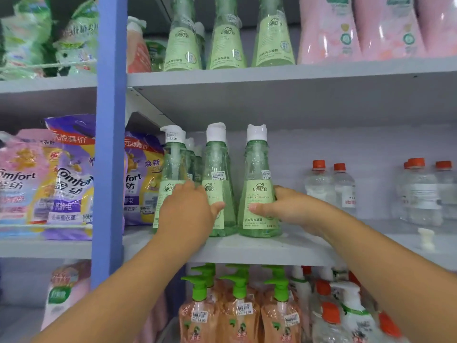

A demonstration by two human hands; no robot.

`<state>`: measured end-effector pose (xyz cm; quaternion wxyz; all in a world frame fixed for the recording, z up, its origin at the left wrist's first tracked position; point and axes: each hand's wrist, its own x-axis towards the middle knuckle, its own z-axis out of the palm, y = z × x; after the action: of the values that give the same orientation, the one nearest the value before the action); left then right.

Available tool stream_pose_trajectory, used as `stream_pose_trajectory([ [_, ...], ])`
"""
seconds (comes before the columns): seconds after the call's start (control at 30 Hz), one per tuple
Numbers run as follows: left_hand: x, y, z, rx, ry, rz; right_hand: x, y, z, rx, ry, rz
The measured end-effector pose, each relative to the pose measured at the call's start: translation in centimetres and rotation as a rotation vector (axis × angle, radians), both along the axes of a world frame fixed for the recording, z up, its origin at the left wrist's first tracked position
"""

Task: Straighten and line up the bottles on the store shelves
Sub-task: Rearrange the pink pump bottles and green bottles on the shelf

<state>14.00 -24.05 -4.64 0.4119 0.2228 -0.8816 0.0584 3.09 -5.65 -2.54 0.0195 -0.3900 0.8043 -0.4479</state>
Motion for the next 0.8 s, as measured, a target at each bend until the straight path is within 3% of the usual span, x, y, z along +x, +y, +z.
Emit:
stream_pose_trajectory([
  [0.1,-0.1,0.0,0.1,0.171,0.05,-0.097,-0.7,-0.5,-1.2,-0.076,0.045,-0.101],
  [0.2,0.0,-1.0,0.2,0.215,0.102,-0.156,-0.5,-0.8,-2.2,-0.105,0.109,-0.172],
  [0.33,0.6,-2.7,0.1,0.196,0.473,-0.274,0.0,-0.8,-2.1,-0.118,0.119,-0.2],
  [0.47,0.9,-4.2,1.1,0.783,0.453,-0.42,0.6,-0.6,-2.1,-0.112,0.14,-0.197],
  [0.57,0.7,-5.3,0.5,0.852,0.482,-0.478,0.6,-0.6,-2.1,-0.11,0.144,-0.204],
  [0.63,0.6,-5.9,-0.1,0.894,0.508,-0.555,1.0,-0.8,-1.8,-0.187,0.284,-0.307],
  [0.73,0.7,-6.6,-0.2,0.996,0.54,-0.653,3.4,-2.1,0.6,-0.532,0.624,-0.333],
  [0.8,0.5,-6.9,-0.2,1.023,0.551,-0.674,5.5,-4.2,2.9,-0.57,0.602,-0.25],
])
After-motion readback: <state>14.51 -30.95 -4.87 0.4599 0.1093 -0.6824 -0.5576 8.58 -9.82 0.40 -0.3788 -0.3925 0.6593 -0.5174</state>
